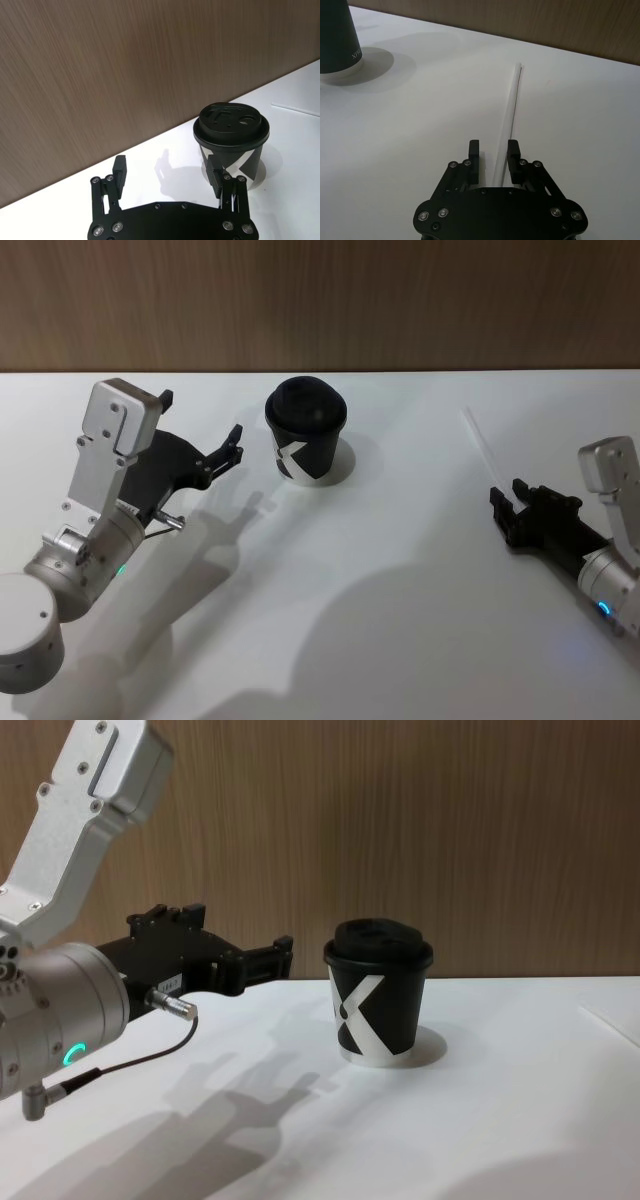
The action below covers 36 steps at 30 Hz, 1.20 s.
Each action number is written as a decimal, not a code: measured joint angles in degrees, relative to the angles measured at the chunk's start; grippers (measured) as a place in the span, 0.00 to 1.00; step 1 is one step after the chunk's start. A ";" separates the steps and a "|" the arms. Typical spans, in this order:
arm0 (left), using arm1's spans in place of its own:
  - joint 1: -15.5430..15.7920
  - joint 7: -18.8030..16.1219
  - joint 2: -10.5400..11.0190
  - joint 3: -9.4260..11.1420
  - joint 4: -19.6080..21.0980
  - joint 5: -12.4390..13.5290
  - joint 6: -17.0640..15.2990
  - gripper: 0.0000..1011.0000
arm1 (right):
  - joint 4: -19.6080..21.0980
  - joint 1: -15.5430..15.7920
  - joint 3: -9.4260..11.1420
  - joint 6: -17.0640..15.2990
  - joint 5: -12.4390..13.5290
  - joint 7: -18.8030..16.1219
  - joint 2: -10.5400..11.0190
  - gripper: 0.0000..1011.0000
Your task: Pick up the straw with one hand, pass it to the other hand, and insert it into the cup.
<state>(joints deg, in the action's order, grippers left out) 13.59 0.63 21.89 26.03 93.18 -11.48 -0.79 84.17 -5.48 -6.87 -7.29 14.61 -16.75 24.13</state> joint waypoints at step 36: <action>0.00 0.00 0.00 0.00 0.00 0.00 0.00 0.99 | -0.46 -0.92 0.43 9.21 -4.29 0.97 0.35 0.00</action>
<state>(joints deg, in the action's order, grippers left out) 13.59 0.63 21.90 26.02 93.18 -11.49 -0.79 83.71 -6.41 -6.44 1.93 10.32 -15.78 24.48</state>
